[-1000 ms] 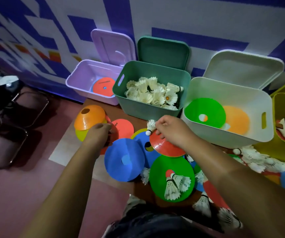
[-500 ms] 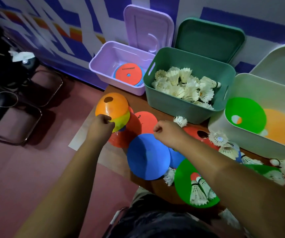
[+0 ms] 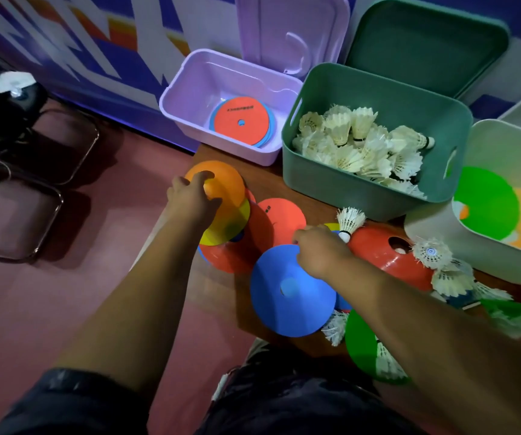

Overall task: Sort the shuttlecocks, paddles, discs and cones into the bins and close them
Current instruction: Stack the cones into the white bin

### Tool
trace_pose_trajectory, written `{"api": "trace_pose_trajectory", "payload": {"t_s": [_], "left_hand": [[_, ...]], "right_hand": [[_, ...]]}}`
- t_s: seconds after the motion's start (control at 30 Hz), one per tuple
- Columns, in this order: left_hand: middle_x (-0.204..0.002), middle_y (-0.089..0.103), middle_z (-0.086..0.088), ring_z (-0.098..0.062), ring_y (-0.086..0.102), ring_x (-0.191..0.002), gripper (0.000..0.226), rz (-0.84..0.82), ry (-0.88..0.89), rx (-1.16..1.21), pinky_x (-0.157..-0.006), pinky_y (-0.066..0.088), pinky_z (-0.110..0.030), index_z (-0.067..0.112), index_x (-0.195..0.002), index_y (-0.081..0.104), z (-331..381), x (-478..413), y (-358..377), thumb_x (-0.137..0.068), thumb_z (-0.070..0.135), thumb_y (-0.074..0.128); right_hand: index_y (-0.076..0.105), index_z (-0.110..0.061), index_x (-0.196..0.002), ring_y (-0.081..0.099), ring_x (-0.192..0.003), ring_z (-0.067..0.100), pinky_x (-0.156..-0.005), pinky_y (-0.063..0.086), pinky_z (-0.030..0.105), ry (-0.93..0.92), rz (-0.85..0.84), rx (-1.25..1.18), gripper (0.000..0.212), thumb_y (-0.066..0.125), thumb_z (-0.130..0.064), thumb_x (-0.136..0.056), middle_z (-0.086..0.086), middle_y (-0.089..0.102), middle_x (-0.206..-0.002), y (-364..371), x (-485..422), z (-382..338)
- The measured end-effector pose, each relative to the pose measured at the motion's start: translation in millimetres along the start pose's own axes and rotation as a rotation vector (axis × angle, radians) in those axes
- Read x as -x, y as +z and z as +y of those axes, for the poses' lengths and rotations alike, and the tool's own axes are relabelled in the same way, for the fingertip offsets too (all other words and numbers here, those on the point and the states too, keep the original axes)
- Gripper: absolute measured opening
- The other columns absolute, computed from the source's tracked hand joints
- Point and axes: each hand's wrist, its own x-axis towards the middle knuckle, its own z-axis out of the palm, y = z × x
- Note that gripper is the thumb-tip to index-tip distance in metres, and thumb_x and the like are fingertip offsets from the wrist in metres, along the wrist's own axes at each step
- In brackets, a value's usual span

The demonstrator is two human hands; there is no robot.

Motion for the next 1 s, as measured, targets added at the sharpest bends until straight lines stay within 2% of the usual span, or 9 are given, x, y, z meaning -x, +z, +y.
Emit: {"api": "trace_pose_trajectory", "payload": {"t_s": [0.2, 0.37, 0.47, 0.53, 0.6, 0.7, 0.83, 0.9, 1.0], "left_hand": [[-0.137, 0.042, -0.019, -0.045, 0.049, -0.122, 0.052, -0.043, -0.055, -0.047, -0.096, 0.05, -0.054, 0.022, -0.135, 0.055, -6, -2, 7, -0.091, 0.04, 0.076], [-0.135, 0.042, -0.021, -0.046, 0.056, -0.107, 0.038, -0.014, -0.051, 0.024, -0.092, 0.054, -0.053, 0.011, -0.119, 0.06, -9, 16, 6, -0.096, 0.038, 0.073], [-0.131, 0.045, -0.02, -0.036, 0.053, -0.095, 0.03, 0.031, -0.037, 0.1, -0.085, 0.05, -0.045, 0.012, -0.109, 0.061, -5, 34, 0, -0.098, 0.039, 0.07], [-0.128, 0.051, -0.019, -0.03, 0.051, -0.095, 0.029, 0.077, -0.011, 0.169, -0.083, 0.042, -0.037, 0.014, -0.104, 0.063, 4, 50, -9, -0.099, 0.042, 0.068], [-0.116, 0.058, -0.018, -0.033, 0.055, -0.101, 0.033, 0.099, 0.008, 0.261, -0.082, 0.043, -0.039, 0.013, -0.097, 0.064, 17, 66, -17, -0.099, 0.046, 0.063], [-0.088, 0.066, -0.017, -0.04, 0.066, -0.095, 0.05, 0.052, -0.029, 0.515, -0.083, 0.056, -0.052, 0.011, -0.083, 0.061, 39, 88, -28, -0.09, 0.06, 0.057], [-0.099, 0.073, -0.015, -0.038, 0.073, -0.093, 0.044, -0.087, -0.086, 0.904, -0.09, 0.062, -0.055, 0.011, -0.096, 0.068, 78, 113, -30, -0.096, 0.054, 0.058], [-0.1, 0.072, -0.014, -0.032, 0.071, -0.087, 0.044, -0.15, -0.059, 0.983, -0.084, 0.061, -0.049, 0.007, -0.108, 0.071, 100, 125, -29, -0.104, 0.048, 0.054], [-0.106, 0.075, -0.015, -0.028, 0.072, -0.087, 0.044, -0.2, -0.027, 1.025, -0.072, 0.059, -0.038, 0.009, -0.117, 0.073, 132, 141, -24, -0.107, 0.046, 0.052]], "right_hand": [[0.068, -0.019, -0.122, 0.06, -0.112, 0.034, -0.086, 0.056, 0.041, 0.032, 0.009, -0.073, 0.031, 0.055, -0.01, -0.095, 0.008, 0.064, -0.123, 4, 2, 6], [0.07, -0.024, -0.122, 0.066, -0.095, 0.03, -0.08, 0.058, 0.039, 0.01, 0.037, -0.308, 0.022, 0.058, -0.023, -0.104, 0.006, 0.07, -0.114, 4, 12, 17], [0.071, -0.03, -0.11, 0.067, -0.081, 0.025, -0.074, 0.058, 0.038, 0.036, 0.093, -0.429, 0.014, 0.06, -0.025, -0.103, 0.005, 0.073, -0.104, -2, 23, 24], [0.067, -0.033, -0.099, 0.063, -0.064, 0.024, -0.059, 0.055, 0.036, 0.075, 0.122, -0.541, 0.012, 0.058, -0.025, -0.103, 0.006, 0.072, -0.09, -9, 33, 31], [0.066, -0.032, -0.098, 0.057, -0.058, 0.023, -0.052, 0.045, 0.031, 0.096, 0.167, -0.609, 0.013, 0.056, -0.025, -0.102, 0.005, 0.069, -0.081, -17, 46, 40], [0.065, -0.033, -0.097, 0.063, -0.068, 0.026, -0.063, 0.051, 0.038, 0.112, 0.266, -0.663, 0.012, 0.055, -0.028, -0.102, -0.002, 0.067, -0.077, -33, 72, 54], [0.066, -0.035, -0.093, 0.068, -0.059, 0.022, -0.065, 0.061, 0.043, 0.171, 0.395, -0.738, 0.015, 0.054, -0.027, -0.1, -0.002, 0.071, -0.075, -54, 110, 81], [0.067, -0.034, -0.095, 0.067, -0.053, 0.016, -0.066, 0.061, 0.043, 0.199, 0.464, -0.783, 0.016, 0.054, -0.026, -0.1, -0.004, 0.073, -0.079, -64, 131, 97], [0.07, -0.03, -0.102, 0.07, -0.062, 0.019, -0.07, 0.062, 0.043, 0.248, 0.589, -0.855, 0.016, 0.054, -0.025, -0.102, -0.006, 0.073, -0.088, -77, 164, 124]]}}
